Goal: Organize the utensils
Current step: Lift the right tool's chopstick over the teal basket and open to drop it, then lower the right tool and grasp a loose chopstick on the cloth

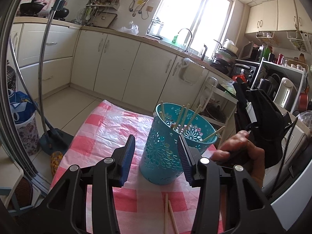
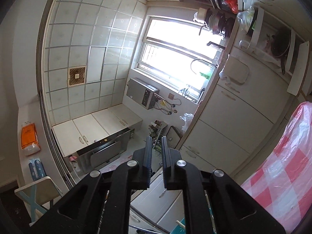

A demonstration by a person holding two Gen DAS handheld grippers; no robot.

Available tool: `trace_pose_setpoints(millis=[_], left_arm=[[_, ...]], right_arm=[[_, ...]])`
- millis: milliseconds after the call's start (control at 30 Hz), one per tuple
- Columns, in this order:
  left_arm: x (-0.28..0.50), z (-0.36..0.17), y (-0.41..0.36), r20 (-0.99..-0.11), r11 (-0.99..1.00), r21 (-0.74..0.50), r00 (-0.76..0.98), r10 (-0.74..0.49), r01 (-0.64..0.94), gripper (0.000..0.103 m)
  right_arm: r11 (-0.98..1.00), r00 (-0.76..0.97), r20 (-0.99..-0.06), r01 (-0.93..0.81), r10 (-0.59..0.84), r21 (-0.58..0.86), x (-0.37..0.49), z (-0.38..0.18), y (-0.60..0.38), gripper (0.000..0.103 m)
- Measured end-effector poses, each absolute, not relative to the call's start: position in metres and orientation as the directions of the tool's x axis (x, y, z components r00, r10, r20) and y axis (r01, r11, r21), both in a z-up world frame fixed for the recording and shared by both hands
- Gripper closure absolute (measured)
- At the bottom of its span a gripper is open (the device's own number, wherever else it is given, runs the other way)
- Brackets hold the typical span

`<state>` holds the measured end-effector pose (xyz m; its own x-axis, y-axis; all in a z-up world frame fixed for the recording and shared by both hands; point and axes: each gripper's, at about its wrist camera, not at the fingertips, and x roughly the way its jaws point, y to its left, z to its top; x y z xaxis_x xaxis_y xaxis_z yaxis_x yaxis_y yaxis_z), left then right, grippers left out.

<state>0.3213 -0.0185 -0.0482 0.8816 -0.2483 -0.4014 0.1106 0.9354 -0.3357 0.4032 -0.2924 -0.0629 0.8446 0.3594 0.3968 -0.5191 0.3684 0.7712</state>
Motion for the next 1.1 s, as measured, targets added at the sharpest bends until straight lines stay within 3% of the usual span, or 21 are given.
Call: trace_pose_setpoints(millis=[67,133,267,400,633,800,900,1000,1100], left_arm=[[0.320,-0.048,-0.019,-0.396,0.938,-0.327,0.885,-0.244,0.112,0.061],[0.319,-0.051,-0.017,-0.394,0.940,-0.322,0.888,-0.238,0.109,0.061],[0.318,-0.061,-0.016,-0.413,0.939,-0.332,0.880,-0.236,0.096,0.061],[0.316,-0.070,-0.020,-0.436,0.937,-0.335,0.865,-0.251,0.103,0.061],[0.313,-0.076,-0.018,-0.452,0.938,-0.327,0.853,-0.262,0.114,0.060],[0.312,-0.087,-0.014,-0.482,0.933,-0.347,0.834,-0.267,0.098,0.060],[0.307,-0.090,-0.016,-0.491,0.929,-0.355,0.825,-0.281,0.105,0.060],[0.301,-0.087,-0.016,-0.489,0.930,-0.349,0.825,-0.284,0.113,0.060],[0.296,-0.084,-0.012,-0.490,0.933,-0.344,0.827,-0.277,0.109,0.059]], right_arm=[[0.369,0.851,0.375,-0.504,0.367,0.781,0.393,-0.066,-0.302,0.067],[0.401,0.889,0.281,-0.420,0.362,0.814,0.382,-0.075,-0.317,0.055],[0.527,0.954,-0.055,-0.114,0.295,0.842,0.371,-0.107,-0.351,0.050],[0.571,0.881,-0.351,0.117,0.318,0.812,0.379,-0.147,-0.371,0.050],[0.852,0.724,-0.626,0.101,0.291,0.514,0.392,-0.146,-0.343,0.052],[0.934,0.664,-0.705,0.028,0.249,0.356,0.406,-0.150,-0.317,0.057],[0.965,0.625,-0.751,-0.017,0.214,0.260,0.418,-0.156,-0.296,0.067],[0.982,0.573,-0.799,-0.078,0.184,0.170,0.423,-0.168,-0.272,0.089],[0.986,0.564,-0.810,-0.126,0.160,0.107,0.419,-0.174,-0.264,0.095]])
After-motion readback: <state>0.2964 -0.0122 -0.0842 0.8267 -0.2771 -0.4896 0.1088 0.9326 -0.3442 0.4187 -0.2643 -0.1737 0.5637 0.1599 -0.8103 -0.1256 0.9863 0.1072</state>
